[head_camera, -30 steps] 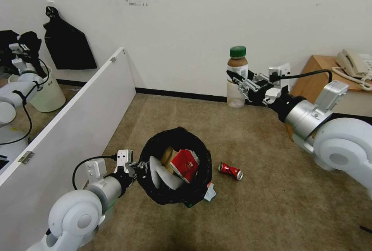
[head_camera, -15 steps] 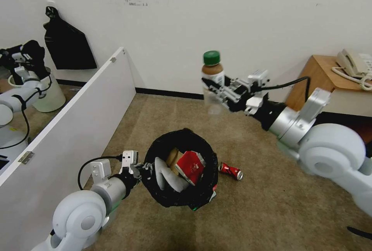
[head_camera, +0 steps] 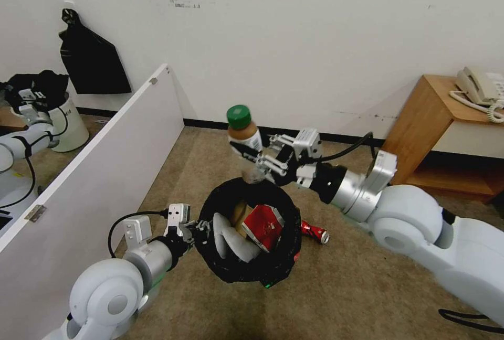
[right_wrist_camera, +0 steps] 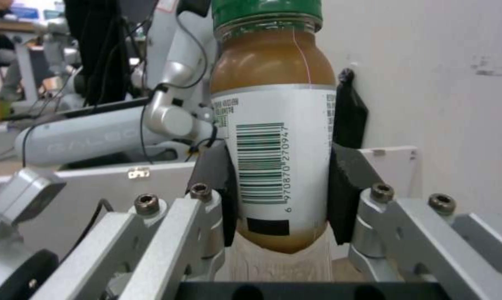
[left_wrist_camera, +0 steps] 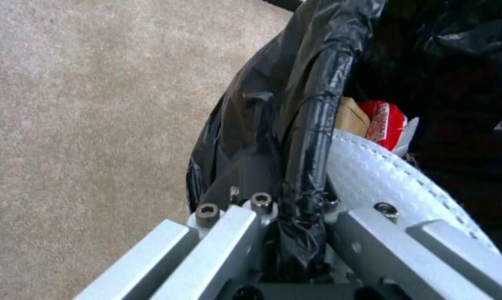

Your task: Pick up the trash bin and place the garbage on the floor into it.

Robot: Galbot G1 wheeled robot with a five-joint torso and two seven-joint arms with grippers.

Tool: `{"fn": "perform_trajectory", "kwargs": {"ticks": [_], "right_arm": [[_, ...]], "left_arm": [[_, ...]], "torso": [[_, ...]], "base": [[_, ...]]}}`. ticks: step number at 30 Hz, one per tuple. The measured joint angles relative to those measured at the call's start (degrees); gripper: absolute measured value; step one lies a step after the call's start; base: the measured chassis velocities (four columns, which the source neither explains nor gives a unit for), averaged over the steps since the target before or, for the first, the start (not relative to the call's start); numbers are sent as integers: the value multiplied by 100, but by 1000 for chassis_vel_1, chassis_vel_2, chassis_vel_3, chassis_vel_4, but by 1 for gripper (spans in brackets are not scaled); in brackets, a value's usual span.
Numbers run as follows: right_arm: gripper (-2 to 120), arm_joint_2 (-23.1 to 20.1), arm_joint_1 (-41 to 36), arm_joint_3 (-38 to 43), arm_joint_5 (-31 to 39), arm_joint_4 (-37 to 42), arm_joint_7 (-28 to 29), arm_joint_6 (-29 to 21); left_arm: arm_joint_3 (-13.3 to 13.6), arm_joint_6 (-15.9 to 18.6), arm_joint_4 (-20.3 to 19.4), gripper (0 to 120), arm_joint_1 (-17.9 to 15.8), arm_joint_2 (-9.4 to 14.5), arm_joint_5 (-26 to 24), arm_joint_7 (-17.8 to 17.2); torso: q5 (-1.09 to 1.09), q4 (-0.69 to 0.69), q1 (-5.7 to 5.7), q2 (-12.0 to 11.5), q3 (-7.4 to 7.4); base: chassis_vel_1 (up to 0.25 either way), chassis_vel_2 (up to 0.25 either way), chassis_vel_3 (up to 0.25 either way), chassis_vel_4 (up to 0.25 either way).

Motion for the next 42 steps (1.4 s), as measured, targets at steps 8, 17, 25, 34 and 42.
{"fn": "perform_trajectory", "kwargs": {"ticks": [8, 17, 25, 34, 42], "right_arm": [[29, 133, 7, -172, -239, -73, -158, -46], [29, 94, -139, -190, -502, -138, -289, 6], [29, 34, -139, -225, -490, -47, -298, 5], [29, -80, -276, -226, -586, 18, -336, 6], [29, -206, -317, -197, -607, 126, -351, 1]], "left_arm": [[17, 0, -9, 0, -1, -24, -4, -11], [20, 0, -47, 0, 30, -46, -7, -18], [38, -1, -36, 0, 13, -104, 11, -66], [27, -5, -72, 0, 40, -139, 9, -79], [-27, -5, -79, 0, 47, -182, 32, -101]], "torso": [[0, 0, 0, 0, 0], [1, 0, 0, 0, 0], [0, 0, 0, 0, 0], [1, 0, 0, 0, 0], [1, 0, 0, 0, 0]], "base": [[0, 0, 0, 0], [0, 0, 0, 0], [0, 0, 0, 0], [0, 0, 0, 0], [0, 0, 0, 0]]}}
